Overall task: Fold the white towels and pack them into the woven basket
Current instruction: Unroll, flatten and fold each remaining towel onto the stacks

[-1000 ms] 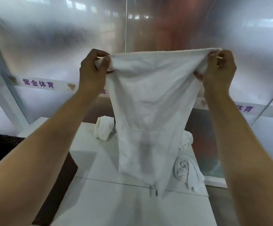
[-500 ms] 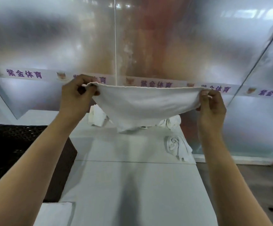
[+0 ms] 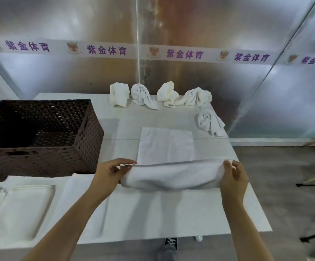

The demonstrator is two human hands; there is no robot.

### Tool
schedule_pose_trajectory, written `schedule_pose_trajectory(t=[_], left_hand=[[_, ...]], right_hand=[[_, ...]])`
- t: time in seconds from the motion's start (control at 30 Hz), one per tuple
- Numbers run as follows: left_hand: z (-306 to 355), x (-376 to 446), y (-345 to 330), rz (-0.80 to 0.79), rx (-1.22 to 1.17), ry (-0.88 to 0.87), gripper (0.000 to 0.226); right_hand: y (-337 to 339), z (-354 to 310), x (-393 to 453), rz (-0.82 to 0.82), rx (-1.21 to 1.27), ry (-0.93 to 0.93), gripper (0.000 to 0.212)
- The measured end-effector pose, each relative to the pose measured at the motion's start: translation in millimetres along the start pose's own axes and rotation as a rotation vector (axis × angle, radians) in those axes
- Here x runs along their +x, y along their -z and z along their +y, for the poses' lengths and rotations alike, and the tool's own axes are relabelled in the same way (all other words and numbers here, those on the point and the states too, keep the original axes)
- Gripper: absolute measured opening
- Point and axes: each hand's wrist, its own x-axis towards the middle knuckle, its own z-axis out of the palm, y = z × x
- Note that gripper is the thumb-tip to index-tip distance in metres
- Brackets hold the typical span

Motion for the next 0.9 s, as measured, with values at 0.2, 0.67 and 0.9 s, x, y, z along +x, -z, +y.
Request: schedule_pose_trajectory(t=[0.2,0.67,0.9], left_hand=[[-26,-47,-1,-0.025,-0.042,0.137,0.018],[-57,38,-29,0.213,-0.021,0.328,0.014],[-81,122,-52,0.269,0.128,0.320,0.021]], right_hand=[[23,32,-41,0.041,-0.074,-0.121,0.014],[-17,53,36,-0.104,-0.156,-0.223,0.017],[-62,80,110,-0.141,-0.196,-0.250,0.014]])
